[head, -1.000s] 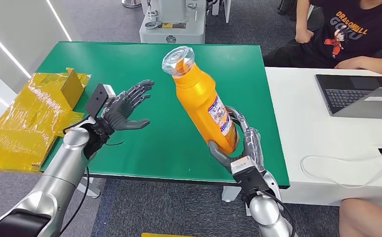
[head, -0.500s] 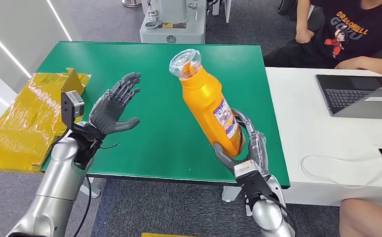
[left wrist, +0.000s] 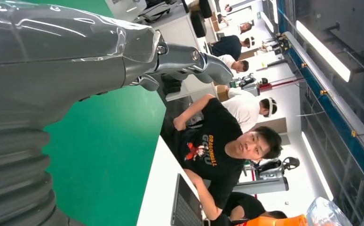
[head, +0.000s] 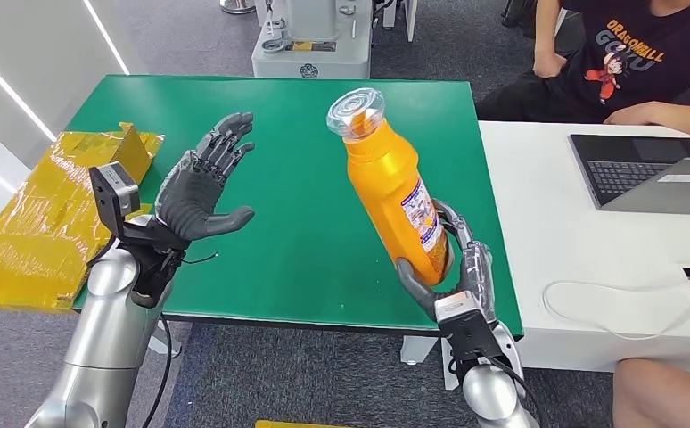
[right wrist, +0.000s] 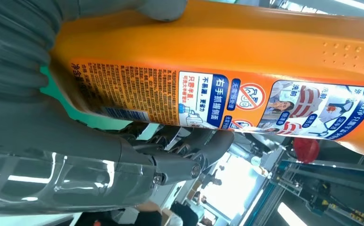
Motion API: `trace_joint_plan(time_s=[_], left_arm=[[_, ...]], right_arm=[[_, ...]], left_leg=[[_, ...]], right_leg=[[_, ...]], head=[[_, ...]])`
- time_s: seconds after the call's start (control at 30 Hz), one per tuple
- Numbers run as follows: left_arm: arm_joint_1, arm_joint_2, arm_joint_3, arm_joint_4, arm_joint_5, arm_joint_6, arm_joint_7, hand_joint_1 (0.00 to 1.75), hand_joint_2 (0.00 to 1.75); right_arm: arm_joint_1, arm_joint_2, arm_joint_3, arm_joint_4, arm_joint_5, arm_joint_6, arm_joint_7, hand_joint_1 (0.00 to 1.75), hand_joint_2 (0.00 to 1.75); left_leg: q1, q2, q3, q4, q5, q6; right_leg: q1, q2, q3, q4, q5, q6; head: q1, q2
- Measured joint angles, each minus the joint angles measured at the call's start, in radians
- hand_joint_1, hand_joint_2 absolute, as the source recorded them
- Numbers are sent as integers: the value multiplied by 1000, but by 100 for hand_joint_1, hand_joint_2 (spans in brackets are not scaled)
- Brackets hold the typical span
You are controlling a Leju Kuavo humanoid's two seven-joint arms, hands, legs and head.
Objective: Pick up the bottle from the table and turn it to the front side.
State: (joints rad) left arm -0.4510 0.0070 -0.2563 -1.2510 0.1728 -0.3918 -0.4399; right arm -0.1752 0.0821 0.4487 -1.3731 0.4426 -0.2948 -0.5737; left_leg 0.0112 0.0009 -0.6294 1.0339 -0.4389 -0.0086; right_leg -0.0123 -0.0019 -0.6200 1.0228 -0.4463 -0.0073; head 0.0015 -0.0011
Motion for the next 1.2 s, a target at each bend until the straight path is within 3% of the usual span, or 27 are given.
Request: trace_joint_plan(time_s=[0.1, 0.27, 0.67, 0.93, 1.2], left_arm=[[-3, -4, -13, -3, -16, -4, 39, 0, 175], [-23, -16, -81, 23, 98, -49, 86, 0, 175], [-73, -30, -238, 104, 108, -39, 139, 0, 175], [-108, -44, -282, 125, 112, -38, 159, 0, 175], [-184, -91, -329, 176, 147, -6, 266, 0, 175]], right_arm=[[1, -11, -17, 16, 36, -36, 31, 175, 175], [-1, -34, -78, 87, 29, -41, -49, 175, 175], [3, -44, -97, 141, 29, -55, -58, 175, 175], [2, -45, -97, 158, 28, -58, -58, 175, 175], [-25, -45, -92, 188, 22, -62, -62, 175, 175]], left_leg=[[0, 0, 0, 0, 0, 0], [-1, 0, 0, 1, 0, 0], [0, 0, 0, 0, 0, 0], [0, 0, 0, 0, 0, 0], [0, 0, -1, 0, 0, 0]], right_leg=[[0, -1, 0, 0, 0, 0], [-1, -1, 0, -1, 1, 1], [0, 0, -1, 0, 1, 1], [0, 0, 0, 0, 1, 1], [0, 0, 0, 0, 1, 1]], head=[[0, 0], [0, 0], [0, 0], [0, 0], [0, 0]])
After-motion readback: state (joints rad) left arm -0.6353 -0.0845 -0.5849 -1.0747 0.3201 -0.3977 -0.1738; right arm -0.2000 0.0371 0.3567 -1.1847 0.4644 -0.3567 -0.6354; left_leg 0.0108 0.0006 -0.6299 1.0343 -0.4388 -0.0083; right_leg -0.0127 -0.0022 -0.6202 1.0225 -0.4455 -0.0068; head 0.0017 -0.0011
